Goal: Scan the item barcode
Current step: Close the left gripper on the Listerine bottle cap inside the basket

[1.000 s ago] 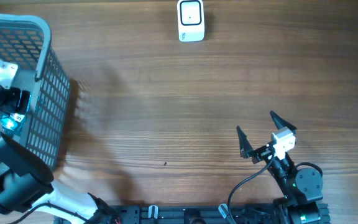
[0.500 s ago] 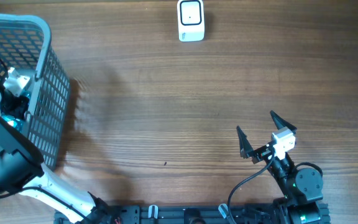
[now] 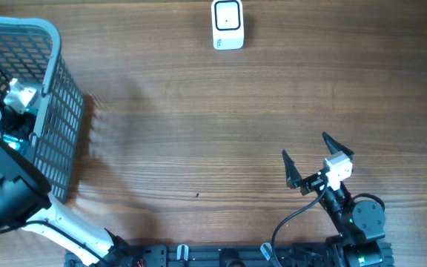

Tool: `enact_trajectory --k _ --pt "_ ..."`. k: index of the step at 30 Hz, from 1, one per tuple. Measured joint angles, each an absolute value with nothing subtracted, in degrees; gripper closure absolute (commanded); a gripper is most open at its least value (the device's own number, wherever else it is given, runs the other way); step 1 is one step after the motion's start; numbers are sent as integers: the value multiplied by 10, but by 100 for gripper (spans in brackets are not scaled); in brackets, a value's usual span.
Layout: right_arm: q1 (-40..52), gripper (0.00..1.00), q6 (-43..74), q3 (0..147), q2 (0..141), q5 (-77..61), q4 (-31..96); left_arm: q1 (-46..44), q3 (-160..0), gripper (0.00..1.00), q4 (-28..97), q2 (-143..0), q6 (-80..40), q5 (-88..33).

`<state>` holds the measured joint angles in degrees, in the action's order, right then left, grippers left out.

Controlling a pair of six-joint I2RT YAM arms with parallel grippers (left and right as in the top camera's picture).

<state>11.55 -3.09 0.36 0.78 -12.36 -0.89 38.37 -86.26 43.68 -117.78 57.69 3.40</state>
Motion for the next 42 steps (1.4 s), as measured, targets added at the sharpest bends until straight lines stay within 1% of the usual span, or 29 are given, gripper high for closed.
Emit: enact_trajectory --k 4,8,9,16,18,19,20,34,42 --pt "116 0 -31 4 8 -124 -9 384 -866 45 457 -1178 570 21" --pt "116 0 -31 4 8 -124 -9 384 -870 46 475 -1178 555 11" --pt "116 0 -31 4 8 -124 -9 384 -870 48 476 -1178 547 10" --pt "116 0 -31 4 8 -124 -9 384 -872 80 480 -1178 466 2" --pt "116 0 -31 4 8 -124 -9 384 -872 92 480 -1178 441 0" --pt "116 0 -31 4 8 -124 -9 384 -872 95 480 -1178 431 0" --pt "116 0 -31 4 8 -124 -9 384 -872 96 480 -1178 417 -1" --pt "116 0 -31 4 8 -124 -9 384 -893 96 495 -1153 199 -7" --pt "116 0 -31 4 8 -124 -9 384 -894 96 497 -1092 143 -10"
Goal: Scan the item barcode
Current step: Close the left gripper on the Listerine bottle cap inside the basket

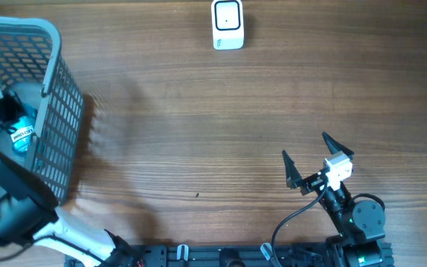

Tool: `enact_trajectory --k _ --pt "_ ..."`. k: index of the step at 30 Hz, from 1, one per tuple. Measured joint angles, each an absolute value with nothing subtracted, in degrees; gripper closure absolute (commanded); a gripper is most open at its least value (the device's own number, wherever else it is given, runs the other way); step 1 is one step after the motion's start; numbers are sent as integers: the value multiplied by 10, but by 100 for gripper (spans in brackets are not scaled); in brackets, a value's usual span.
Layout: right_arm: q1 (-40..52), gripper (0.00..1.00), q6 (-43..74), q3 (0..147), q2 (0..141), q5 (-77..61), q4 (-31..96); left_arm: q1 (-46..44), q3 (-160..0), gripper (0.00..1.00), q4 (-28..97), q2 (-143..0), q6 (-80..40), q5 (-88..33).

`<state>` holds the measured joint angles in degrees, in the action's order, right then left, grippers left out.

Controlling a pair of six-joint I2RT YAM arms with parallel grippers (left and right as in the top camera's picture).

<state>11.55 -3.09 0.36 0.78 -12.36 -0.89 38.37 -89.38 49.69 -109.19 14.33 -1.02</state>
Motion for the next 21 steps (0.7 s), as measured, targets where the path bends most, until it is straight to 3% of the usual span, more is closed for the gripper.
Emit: enact_trajectory --k 1,2,4,5,9,10,21 --pt "116 0 -31 4 8 -124 -9 384 -894 95 497 -1081 142 -10" --pt "116 0 -31 4 8 -124 -9 384 -894 82 497 -1067 140 -10" --pt "116 0 -31 4 8 -124 -9 384 -897 31 504 -1046 138 -10" --pt "116 0 -31 4 8 -124 -9 384 -899 19 510 -1039 134 -10" --pt "116 0 -31 4 8 -124 -9 384 -903 16 561 -1035 100 -10" --pt "116 0 -31 4 8 -124 -9 384 -903 1 567 -1038 92 -10" --pt "116 0 -31 4 8 -124 -9 403 -861 0 566 -1093 74 -12"
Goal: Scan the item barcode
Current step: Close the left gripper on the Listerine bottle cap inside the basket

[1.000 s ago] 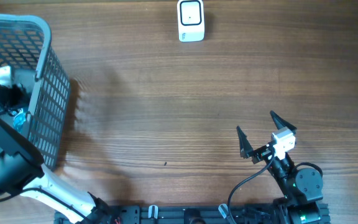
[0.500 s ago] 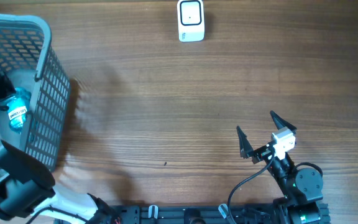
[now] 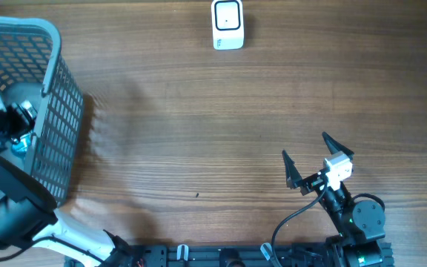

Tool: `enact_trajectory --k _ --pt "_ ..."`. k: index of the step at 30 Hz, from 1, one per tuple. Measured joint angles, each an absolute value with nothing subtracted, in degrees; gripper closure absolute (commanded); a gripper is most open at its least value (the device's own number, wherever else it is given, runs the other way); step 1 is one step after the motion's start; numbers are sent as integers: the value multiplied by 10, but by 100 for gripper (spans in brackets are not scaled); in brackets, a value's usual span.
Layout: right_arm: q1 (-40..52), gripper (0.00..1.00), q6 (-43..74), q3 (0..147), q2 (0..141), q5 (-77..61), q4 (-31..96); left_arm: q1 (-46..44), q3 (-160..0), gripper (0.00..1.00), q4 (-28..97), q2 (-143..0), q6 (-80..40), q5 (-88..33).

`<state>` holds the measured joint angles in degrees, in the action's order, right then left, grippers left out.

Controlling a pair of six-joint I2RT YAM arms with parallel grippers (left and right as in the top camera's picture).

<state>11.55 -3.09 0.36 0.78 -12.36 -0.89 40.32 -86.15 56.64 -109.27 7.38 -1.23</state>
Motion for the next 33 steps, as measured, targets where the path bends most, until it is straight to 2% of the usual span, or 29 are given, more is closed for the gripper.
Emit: enact_trajectory --k 24,27,31,33 --pt "116 0 -31 4 8 -124 -9 435 -782 1 406 -1126 65 -43" --pt "116 0 -31 4 8 -124 -9 435 -782 6 395 -1127 67 -46" --pt "116 0 -31 4 8 -124 -9 431 -782 21 394 -1127 68 -47" --pt "116 0 -31 4 8 -124 -9 430 -782 25 394 -1127 69 -46"
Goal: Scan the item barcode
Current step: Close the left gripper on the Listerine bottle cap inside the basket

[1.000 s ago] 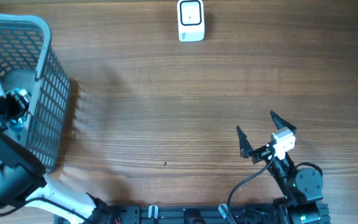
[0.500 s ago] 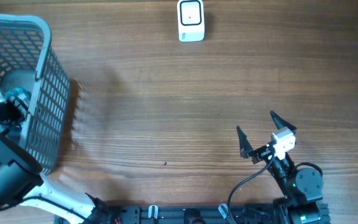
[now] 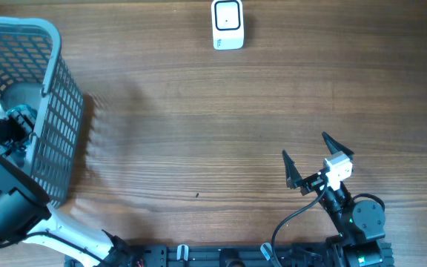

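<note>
A white barcode scanner stands at the far edge of the wooden table, near the middle. Inside the grey mesh basket at the left, my left gripper reaches down. A teal bit of the item shows right beside its fingers. The arm and the basket wall hide the jaws, so whether they grip the item cannot be told. My right gripper rests open at the near right with nothing in it.
The basket takes up the left edge of the table, and its tall mesh wall faces the middle. The left arm's black body hangs over the basket's near corner. Bare wood lies between the basket and the scanner.
My left gripper has shifted slightly nearer and to the left inside the basket. The teal item now shows just beyond the fingers instead of nearer than them. The right arm has not moved.
My left gripper was low in the basket over the teal item. Then it stood further back, with the labelled teal bottle exposed below it. It then came down onto the bottle, and now sits deep in the basket against it. The right gripper stayed open throughout.
</note>
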Tool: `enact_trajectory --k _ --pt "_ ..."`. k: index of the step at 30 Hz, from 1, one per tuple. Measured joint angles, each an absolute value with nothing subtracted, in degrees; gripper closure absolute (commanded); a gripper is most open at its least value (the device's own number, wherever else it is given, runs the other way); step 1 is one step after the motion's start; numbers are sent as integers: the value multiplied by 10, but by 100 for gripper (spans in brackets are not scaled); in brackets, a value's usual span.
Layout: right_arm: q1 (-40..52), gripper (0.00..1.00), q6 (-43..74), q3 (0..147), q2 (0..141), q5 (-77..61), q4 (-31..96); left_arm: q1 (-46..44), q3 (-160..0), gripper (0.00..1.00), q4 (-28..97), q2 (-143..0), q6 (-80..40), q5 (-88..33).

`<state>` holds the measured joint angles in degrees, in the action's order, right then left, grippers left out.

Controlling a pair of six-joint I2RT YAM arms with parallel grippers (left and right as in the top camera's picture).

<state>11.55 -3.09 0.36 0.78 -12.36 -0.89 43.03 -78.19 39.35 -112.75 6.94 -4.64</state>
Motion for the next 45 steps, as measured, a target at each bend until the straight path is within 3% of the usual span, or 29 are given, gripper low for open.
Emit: enact_trajectory --k 8,14,20,32,37,41,43,45 --pt "116 0 -31 4 8 -124 -9 429 -782 41 396 -1127 72 -51" --pt "116 0 -31 4 8 -124 -9 428 -787 62 407 -1122 70 -59" --pt "116 0 -31 4 8 -124 -9 418 -799 62 407 -1099 62 -76" --pt "116 0 -31 4 8 -124 -9 342 -785 79 416 -1044 57 -31" --pt "116 0 -31 4 8 -124 -9 331 -785 81 417 -1026 57 -28" --pt "116 0 -31 4 8 -124 -9 331 -785 37 423 -1020 58 -28" --pt "116 0 -31 4 8 -124 -9 331 -784 3 428 -1020 57 -26" --pt "116 0 -31 4 8 -124 -9 331 -783 0 430 -1020 52 -24"
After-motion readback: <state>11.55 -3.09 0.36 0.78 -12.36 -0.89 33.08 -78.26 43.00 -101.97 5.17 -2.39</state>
